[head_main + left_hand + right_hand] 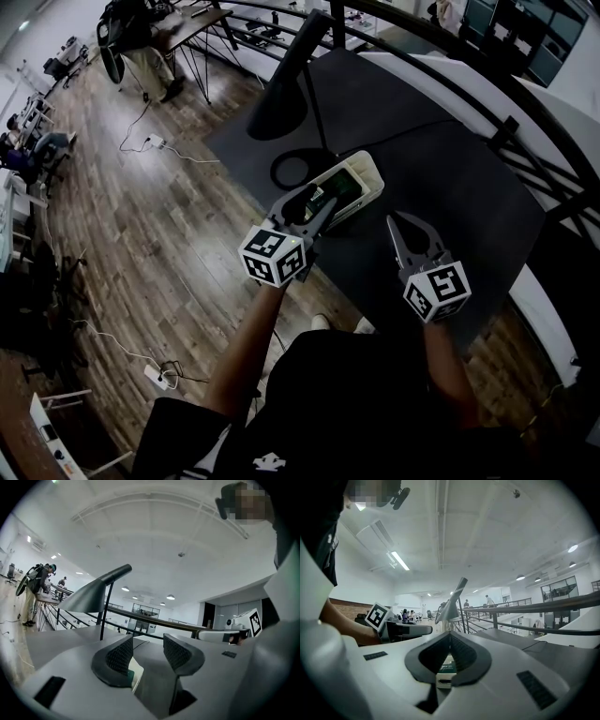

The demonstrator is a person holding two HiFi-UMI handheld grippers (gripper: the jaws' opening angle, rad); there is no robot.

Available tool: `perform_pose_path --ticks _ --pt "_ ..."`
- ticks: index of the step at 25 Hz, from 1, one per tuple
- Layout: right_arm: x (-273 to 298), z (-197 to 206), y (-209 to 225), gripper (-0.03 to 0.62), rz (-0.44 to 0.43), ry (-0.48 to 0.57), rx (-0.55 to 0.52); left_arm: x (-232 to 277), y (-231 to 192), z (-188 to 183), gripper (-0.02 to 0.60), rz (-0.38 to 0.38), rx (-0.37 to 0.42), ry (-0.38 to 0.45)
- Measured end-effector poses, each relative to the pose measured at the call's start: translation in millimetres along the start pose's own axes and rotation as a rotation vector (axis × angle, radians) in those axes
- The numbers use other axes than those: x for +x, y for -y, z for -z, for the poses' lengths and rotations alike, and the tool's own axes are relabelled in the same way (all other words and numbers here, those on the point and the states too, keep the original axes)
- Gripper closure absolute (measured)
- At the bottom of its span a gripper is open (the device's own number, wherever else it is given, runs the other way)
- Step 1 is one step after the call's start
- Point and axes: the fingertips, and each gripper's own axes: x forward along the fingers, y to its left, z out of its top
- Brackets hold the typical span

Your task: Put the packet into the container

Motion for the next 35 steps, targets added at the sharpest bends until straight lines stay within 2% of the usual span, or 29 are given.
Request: perform_pose_path --ticks 5,8,10,15,19,24,35 --pt "-1 -6 -5 0.589 -0.006 0.012 -0.001 -18 21 -13 0.429 0.017 0.025 0.066" --pt "0 -7 -7 0.589 -0.019 0.019 -0.008 -24 33 -18 0.482 0.027 0.066 0.096" --pt "0 -7 -9 0.589 -0.029 0.022 -0.014 -29 39 -18 0.508 0.024 0.095 0.107" --pt "-2 -9 -9 0.589 -0.002 0.018 0.015 -38 47 -16 0.574 0.016 0.107 0.11" --pt "-2 -10 -12 0.589 -0.021 0.021 -0.009 -43 51 -17 0.575 0.013 0.109 0.11" --pt "0 -8 -17 0.589 -0.06 0.028 -0.028 -41 59 -8 0.575 0.008 0.197 0.072" --pt "-2 -8 -20 0.589 -0.062 0.035 -0.017 -38 63 2 0.575 0.002 0.186 0.061"
